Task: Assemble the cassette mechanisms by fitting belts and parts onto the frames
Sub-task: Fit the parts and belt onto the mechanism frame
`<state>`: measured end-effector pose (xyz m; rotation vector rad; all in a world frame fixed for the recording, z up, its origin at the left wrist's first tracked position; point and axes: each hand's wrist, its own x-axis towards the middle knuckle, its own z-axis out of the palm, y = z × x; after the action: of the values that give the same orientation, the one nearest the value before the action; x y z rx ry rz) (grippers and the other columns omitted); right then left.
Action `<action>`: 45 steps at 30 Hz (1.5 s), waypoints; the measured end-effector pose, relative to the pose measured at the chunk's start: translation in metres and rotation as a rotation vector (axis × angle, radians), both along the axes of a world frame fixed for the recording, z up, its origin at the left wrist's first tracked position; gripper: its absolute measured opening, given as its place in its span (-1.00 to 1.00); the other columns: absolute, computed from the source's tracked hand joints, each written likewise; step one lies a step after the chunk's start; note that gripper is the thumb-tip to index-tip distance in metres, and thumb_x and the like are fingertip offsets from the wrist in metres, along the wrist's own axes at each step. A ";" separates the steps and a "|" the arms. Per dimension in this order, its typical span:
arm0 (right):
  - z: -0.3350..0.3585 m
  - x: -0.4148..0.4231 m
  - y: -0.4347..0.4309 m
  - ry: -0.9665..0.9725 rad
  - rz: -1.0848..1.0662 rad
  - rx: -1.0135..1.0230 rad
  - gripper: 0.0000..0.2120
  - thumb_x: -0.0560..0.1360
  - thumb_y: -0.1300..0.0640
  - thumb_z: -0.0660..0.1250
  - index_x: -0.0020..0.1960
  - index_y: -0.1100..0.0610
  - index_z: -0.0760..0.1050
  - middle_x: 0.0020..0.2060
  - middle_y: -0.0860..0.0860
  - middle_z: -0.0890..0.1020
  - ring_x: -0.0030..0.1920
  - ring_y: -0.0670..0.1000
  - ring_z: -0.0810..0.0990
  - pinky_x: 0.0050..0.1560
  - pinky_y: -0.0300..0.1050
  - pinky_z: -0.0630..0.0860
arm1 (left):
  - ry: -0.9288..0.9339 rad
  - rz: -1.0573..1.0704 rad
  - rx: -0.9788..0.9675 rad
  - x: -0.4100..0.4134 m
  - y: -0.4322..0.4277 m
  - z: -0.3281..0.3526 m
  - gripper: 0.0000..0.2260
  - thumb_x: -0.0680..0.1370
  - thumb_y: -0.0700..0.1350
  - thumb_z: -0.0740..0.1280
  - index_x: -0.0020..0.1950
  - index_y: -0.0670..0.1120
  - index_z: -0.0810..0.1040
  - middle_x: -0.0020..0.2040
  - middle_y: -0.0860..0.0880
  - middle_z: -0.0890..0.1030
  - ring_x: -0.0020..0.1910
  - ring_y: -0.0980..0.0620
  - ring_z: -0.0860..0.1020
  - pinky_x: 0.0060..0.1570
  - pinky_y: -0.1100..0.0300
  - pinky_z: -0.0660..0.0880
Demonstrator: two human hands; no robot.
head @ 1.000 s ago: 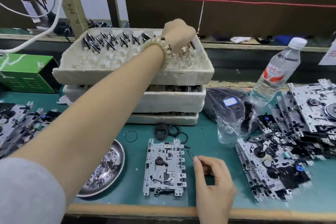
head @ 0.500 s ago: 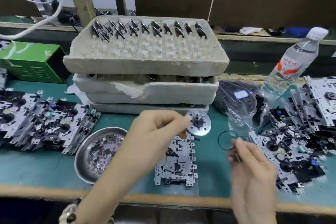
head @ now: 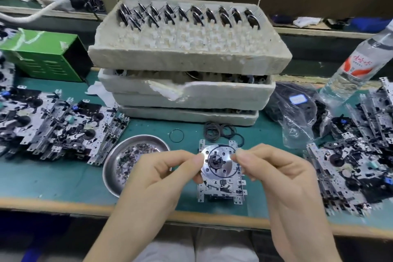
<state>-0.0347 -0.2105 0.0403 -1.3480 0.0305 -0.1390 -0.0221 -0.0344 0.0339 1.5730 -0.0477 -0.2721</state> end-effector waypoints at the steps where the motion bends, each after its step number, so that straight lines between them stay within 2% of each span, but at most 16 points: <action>1: -0.001 0.000 0.002 -0.001 -0.016 -0.039 -0.88 0.27 0.19 0.57 -0.36 0.19 0.65 -0.44 0.02 0.61 -0.36 -0.11 0.54 -0.26 -0.36 0.45 | -0.006 0.004 -0.005 -0.001 0.001 0.000 -0.56 0.29 0.27 0.40 -0.34 -0.13 0.59 -0.56 0.09 0.15 -0.58 0.10 0.07 -0.50 0.34 0.03; 6: -0.010 0.001 0.005 -0.058 -0.195 -0.303 -0.89 0.29 0.16 0.55 -0.34 0.15 0.65 -0.42 0.09 0.59 -0.28 0.28 0.44 -0.19 0.13 0.40 | -0.062 0.031 0.037 0.000 0.005 -0.002 -0.57 0.31 0.28 0.37 -0.35 -0.11 0.58 -0.57 0.11 0.17 -0.57 0.11 0.09 -0.51 0.34 0.06; 9: -0.011 0.003 0.003 -0.051 -0.240 -0.356 -0.86 0.33 0.17 0.58 -0.35 0.12 0.64 -0.42 0.05 0.59 -0.29 0.23 0.42 -0.23 -0.01 0.36 | -0.086 0.025 0.020 0.003 0.008 -0.004 -0.60 0.35 0.25 0.37 -0.36 -0.09 0.55 -0.57 0.12 0.18 -0.57 0.13 0.09 -0.52 0.34 0.05; 11: -0.008 0.005 0.002 -0.008 -0.223 -0.328 -0.86 0.30 0.09 0.55 -0.34 0.12 0.65 -0.40 0.04 0.61 -0.33 0.09 0.44 -0.26 -0.18 0.38 | -0.097 0.004 -0.003 0.005 0.009 -0.006 -0.63 0.38 0.24 0.36 -0.34 -0.07 0.56 -0.56 0.11 0.17 -0.57 0.12 0.08 -0.51 0.35 0.05; 15: -0.008 0.010 -0.008 0.095 -0.068 -0.214 -0.79 0.28 0.02 0.58 -0.24 0.14 0.67 -0.32 0.00 0.65 -0.30 -0.13 0.49 -0.23 -0.35 0.42 | -0.161 -0.039 -0.022 0.009 0.009 -0.015 -0.71 0.42 0.22 0.34 -0.26 0.02 0.60 -0.51 0.13 0.20 -0.56 0.12 0.11 -0.50 0.36 0.07; 17: -0.013 0.015 -0.016 0.191 0.114 -0.075 -0.82 0.31 0.02 0.48 -0.23 0.14 0.66 -0.28 -0.02 0.62 -0.26 -0.11 0.46 -0.23 -0.26 0.40 | -0.241 -0.069 0.010 0.011 0.008 -0.019 -0.78 0.47 0.18 0.32 -0.23 0.07 0.59 -0.48 0.16 0.31 -0.55 0.19 0.19 -0.51 0.37 0.15; 20: -0.018 0.021 -0.025 0.322 0.400 0.284 -0.68 0.19 0.03 0.59 -0.14 0.18 0.68 -0.25 0.01 0.61 -0.23 -0.04 0.49 -0.33 -0.22 0.40 | -0.431 -0.101 0.128 0.012 0.006 -0.026 -0.82 0.58 0.10 0.26 -0.19 0.10 0.54 -0.31 0.16 0.45 -0.44 0.22 0.36 -0.40 0.39 0.27; 22: -0.020 0.022 -0.029 0.323 0.494 0.354 -0.67 0.19 -0.01 0.59 -0.17 0.18 0.66 -0.22 0.01 0.60 -0.21 -0.03 0.49 -0.31 -0.19 0.40 | -0.589 -0.080 0.249 0.013 0.004 -0.031 -0.80 0.63 0.01 0.24 -0.15 0.02 0.55 -0.21 0.13 0.49 -0.30 0.17 0.46 -0.29 0.36 0.33; 25: -0.016 0.023 -0.033 0.333 0.501 0.246 -0.68 0.21 -0.13 0.56 -0.32 0.08 0.57 -0.16 0.02 0.58 -0.17 -0.04 0.47 -0.29 -0.20 0.37 | -0.807 -0.056 0.389 0.017 0.001 -0.038 -0.83 0.63 -0.13 0.25 -0.11 -0.13 0.57 -0.12 0.13 0.52 -0.12 0.17 0.51 -0.12 0.38 0.38; 27: -0.016 0.025 -0.035 0.323 0.464 0.008 -0.62 0.19 -0.23 0.56 -0.35 0.07 0.58 -0.18 0.13 0.55 -0.16 -0.04 0.44 -0.27 -0.23 0.36 | -0.942 -0.065 0.444 0.021 -0.002 -0.044 -0.85 0.66 -0.15 0.24 -0.05 -0.15 0.56 -0.07 0.08 0.51 -0.09 0.15 0.50 -0.09 0.35 0.42; 29: -0.019 0.030 -0.038 0.295 0.437 -0.171 -0.69 0.26 -0.15 0.56 -0.38 0.05 0.56 -0.18 0.28 0.56 -0.14 0.02 0.48 -0.17 -0.22 0.43 | -1.115 -0.064 0.544 0.029 -0.004 -0.048 -0.86 0.69 -0.14 0.21 0.00 -0.12 0.52 -0.04 0.03 0.54 -0.16 0.03 0.53 -0.20 0.20 0.49; 31: -0.023 0.036 -0.044 0.282 0.429 -0.244 -0.74 0.30 0.04 0.58 -0.41 0.02 0.51 -0.13 0.18 0.69 -0.10 0.03 0.58 -0.07 -0.29 0.50 | -1.301 -0.061 0.698 0.040 -0.007 -0.052 -0.85 0.68 -0.17 0.25 -0.04 -0.14 0.56 -0.09 -0.03 0.60 -0.28 -0.05 0.51 -0.37 0.09 0.46; 33: -0.030 0.042 -0.053 0.304 0.423 -0.266 -0.71 0.25 0.14 0.62 -0.38 0.03 0.48 -0.08 0.13 0.72 -0.12 0.00 0.63 -0.08 -0.32 0.52 | -1.421 -0.102 0.849 0.049 -0.010 -0.057 -0.85 0.61 -0.25 0.36 -0.15 -0.17 0.62 -0.16 -0.05 0.63 -0.33 -0.03 0.42 -0.44 0.15 0.36; 35: -0.037 0.047 -0.060 0.316 0.417 -0.312 -0.73 0.24 0.14 0.56 -0.37 0.07 0.44 -0.08 0.14 0.72 -0.17 -0.07 0.65 -0.12 -0.36 0.51 | -1.470 -0.168 0.961 0.055 -0.014 -0.063 -0.86 0.54 -0.32 0.42 -0.20 -0.15 0.62 -0.17 -0.04 0.64 -0.34 -0.03 0.41 -0.46 0.16 0.31; 38: -0.050 0.051 -0.066 0.323 0.383 -0.346 -0.72 0.24 0.17 0.53 -0.35 0.11 0.40 -0.09 0.13 0.73 -0.18 -0.10 0.66 -0.14 -0.39 0.50 | -1.471 -0.249 0.990 0.060 -0.019 -0.073 -0.83 0.53 -0.37 0.35 -0.18 -0.15 0.61 -0.13 -0.04 0.64 -0.33 -0.03 0.44 -0.47 0.17 0.32; 45: -0.067 0.054 -0.071 0.318 0.328 -0.335 -0.66 0.18 0.11 0.56 -0.30 0.14 0.39 -0.09 0.09 0.73 -0.17 -0.09 0.66 -0.11 -0.37 0.51 | -1.401 -0.245 1.061 0.062 -0.024 -0.081 -0.81 0.50 -0.40 0.34 -0.17 -0.12 0.60 -0.12 -0.03 0.63 -0.31 -0.02 0.45 -0.48 0.19 0.31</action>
<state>0.0194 -0.2815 -0.0272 -1.6790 0.0554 0.3626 0.0401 -0.0587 -0.0471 2.5063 -1.3688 0.8047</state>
